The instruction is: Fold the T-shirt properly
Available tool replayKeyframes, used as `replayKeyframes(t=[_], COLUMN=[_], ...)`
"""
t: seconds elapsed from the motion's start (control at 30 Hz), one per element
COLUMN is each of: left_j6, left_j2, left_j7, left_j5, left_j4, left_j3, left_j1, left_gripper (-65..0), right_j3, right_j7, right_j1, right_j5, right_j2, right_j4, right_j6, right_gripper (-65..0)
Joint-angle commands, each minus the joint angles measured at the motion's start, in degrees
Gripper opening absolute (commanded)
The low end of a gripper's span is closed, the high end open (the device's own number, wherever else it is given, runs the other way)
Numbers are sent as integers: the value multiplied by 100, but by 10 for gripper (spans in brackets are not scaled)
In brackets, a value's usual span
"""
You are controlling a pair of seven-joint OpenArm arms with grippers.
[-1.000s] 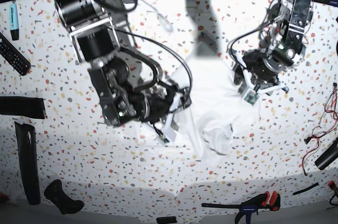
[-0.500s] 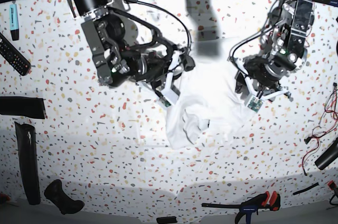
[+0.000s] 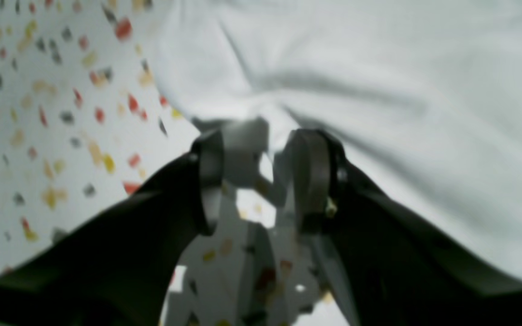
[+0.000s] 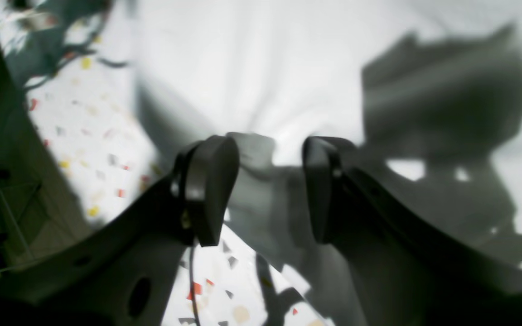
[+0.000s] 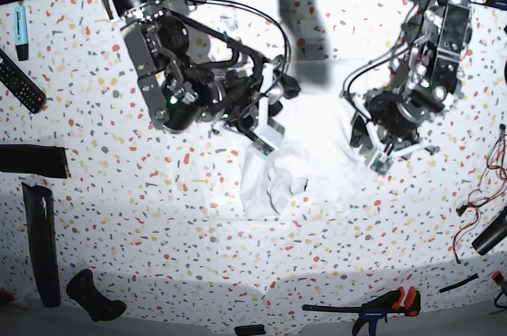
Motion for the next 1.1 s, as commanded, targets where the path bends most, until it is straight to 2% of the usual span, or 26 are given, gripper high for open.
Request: replayKeyframes(t=[0.0,0.13,0.3,0.4,0.53,0.63,0.73,0.77,0.93,1.07], left_j6=[17,20,22,20,20,-37,-730,-839,-839,-726], left_j2=[-22,-22,-24,-22,-24,-22,-22,-24,-22,-22], left_j7=[-120,-76,-59,2,455,896,1058,1060,1239,1375], left_j5=[-42,-55,-437,-780,-1088,-1582,-1880,-1915,-1908,-1910], left_j4=[90,90,90,90,96,205,643,841,1993,2881], left_j3=[-17,-17,-31,-221,-861,-1473,-1967,-2090,-2588,-3060], left_j1=[-173,-363,-446,-442,-428,-284,162,367,1556,2645], left_gripper=[-399,-398,-398,-398,-399,-399,-401,-401,-401,-401], right_j3=[20,313,1174,1735,2184,2411,2695,2798,3418,3884], right_j7=[109,109,87,-240,-944,-940,-940,-940,-940,-940], right_j1=[116,116,114,111,42,-227,-643,-813,-1891,-3073], right_j5=[122,107,109,133,863,872,861,861,861,863], right_j2=[-28,-31,-31,-13,415,822,1102,1165,1239,1237], right_j4=[214,636,1012,1226,1515,1770,2044,2144,2835,3593], right_j6=[52,52,52,52,52,52,52,52,52,52], right_gripper=[-369,-369,-369,-368,-368,-369,-369,-368,-368,-369])
